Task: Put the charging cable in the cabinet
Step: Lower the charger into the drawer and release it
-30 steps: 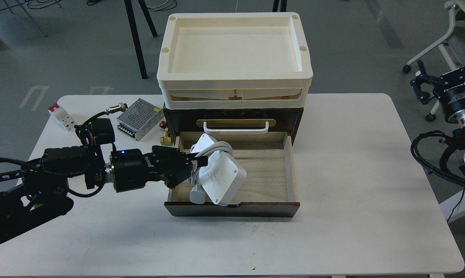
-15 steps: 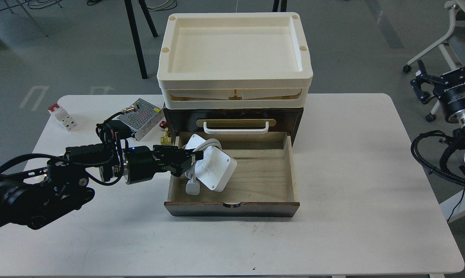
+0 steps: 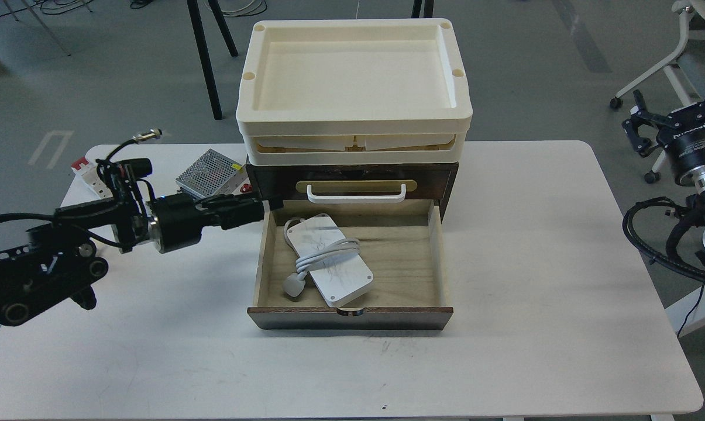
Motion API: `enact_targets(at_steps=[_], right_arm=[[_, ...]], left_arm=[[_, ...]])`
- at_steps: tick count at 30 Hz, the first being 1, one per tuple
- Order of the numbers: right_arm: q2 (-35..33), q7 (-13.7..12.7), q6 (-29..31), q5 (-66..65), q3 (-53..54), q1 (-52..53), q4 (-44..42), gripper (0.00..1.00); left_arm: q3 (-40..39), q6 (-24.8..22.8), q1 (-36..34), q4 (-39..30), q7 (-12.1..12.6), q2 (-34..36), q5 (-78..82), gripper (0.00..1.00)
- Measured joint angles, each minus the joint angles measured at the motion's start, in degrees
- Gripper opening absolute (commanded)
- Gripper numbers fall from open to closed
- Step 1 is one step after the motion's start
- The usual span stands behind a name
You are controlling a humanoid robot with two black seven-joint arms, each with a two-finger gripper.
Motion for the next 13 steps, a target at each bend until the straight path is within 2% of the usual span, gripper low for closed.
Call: enact_targets(at_steps=[4, 7, 10, 13], right_arm=[[0.28, 0.00, 0.00, -0.04, -0.34, 0.06, 0.34, 1.00], [0.72, 0.06, 0.00, -0.12, -0.24, 0.22, 1.03, 1.00], [1.31, 0.27, 0.00, -0.16, 0.03, 0.62, 2.83, 1.00], [2.05, 0.33, 0.00, -0.24, 0.06, 1.00, 5.49, 1.00]], left_arm=[[-7.34, -9.47, 0.08, 2.46, 0.00, 3.86, -18.86, 0.89], [-13.34, -15.91, 0.24, 9.92, 0.00, 3.90, -36.83, 0.91], [-17.04, -17.40, -0.24, 15.96, 0.00, 2.83, -54.86, 0.93], [-18.51, -17.58, -2.39, 18.09, 0.00, 1.95, -68.44, 0.94]])
